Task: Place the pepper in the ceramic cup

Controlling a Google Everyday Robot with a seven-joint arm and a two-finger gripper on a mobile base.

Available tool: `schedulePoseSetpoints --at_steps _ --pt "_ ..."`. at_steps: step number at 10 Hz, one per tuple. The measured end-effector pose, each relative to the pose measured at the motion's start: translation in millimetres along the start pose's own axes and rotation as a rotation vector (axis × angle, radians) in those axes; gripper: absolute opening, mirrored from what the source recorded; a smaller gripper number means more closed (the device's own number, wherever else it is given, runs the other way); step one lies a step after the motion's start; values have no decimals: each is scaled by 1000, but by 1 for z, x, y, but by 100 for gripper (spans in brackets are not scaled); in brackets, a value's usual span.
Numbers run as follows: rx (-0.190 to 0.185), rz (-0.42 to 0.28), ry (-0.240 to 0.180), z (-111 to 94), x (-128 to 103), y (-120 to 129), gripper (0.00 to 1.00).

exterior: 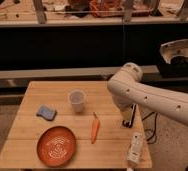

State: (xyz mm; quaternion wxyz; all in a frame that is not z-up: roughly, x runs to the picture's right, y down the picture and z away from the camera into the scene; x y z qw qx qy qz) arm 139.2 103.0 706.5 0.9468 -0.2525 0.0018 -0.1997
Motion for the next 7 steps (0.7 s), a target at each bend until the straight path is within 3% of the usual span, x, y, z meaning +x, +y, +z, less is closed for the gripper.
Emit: schedulePoseSetpoints --at_steps 7 --pt "7 -177 -18 5 -26 -2 80"
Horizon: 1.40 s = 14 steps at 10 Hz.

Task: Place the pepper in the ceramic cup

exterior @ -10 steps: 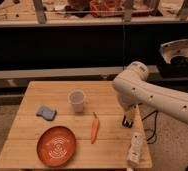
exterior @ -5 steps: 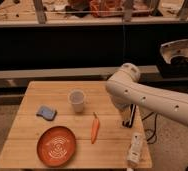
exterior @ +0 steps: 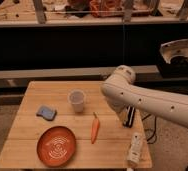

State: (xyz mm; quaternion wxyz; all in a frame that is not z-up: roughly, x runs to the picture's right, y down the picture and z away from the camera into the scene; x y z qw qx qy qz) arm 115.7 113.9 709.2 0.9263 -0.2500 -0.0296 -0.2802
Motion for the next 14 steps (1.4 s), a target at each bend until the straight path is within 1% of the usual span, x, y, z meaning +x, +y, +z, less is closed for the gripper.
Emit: schedulePoseSetpoints --at_steps 5,10,12,14 --pt "7 -149 -16 5 -14 -5 80" --pt "29 -273 -47 11 -25 -12 80" --pt "38 -306 -60 15 -31 -15 80" --pt "48 -354 -73 20 -38 -19 80"
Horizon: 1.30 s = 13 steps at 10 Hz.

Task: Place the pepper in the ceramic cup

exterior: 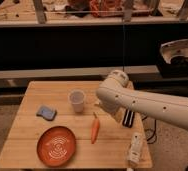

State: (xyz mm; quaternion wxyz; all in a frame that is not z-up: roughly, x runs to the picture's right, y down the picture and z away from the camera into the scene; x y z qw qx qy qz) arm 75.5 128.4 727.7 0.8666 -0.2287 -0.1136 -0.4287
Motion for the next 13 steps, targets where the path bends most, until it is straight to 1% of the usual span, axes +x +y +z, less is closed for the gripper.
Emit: schedulePoseSetpoints --at_steps 4,7,10,12,13 --pt "19 -64 -34 16 -10 -6 80" --pt "31 -114 -63 32 -20 -12 80" --pt "34 -165 -88 44 -28 -13 80" --pt "35 -212 -111 52 -40 -16 80" --pt "35 -224 -118 54 -44 -17 80"
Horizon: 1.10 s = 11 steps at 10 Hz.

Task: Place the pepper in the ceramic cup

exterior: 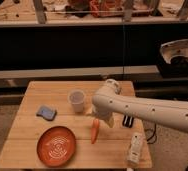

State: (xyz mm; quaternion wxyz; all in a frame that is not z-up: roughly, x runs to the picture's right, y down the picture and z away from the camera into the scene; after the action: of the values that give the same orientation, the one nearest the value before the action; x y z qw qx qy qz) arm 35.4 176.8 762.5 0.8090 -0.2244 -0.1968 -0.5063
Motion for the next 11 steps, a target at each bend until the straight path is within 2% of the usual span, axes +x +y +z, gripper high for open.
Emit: schedulePoseSetpoints --at_steps 8,11 --pt "2 -89 -69 41 -21 1 80" --pt "-2 -109 -79 53 -28 5 80"
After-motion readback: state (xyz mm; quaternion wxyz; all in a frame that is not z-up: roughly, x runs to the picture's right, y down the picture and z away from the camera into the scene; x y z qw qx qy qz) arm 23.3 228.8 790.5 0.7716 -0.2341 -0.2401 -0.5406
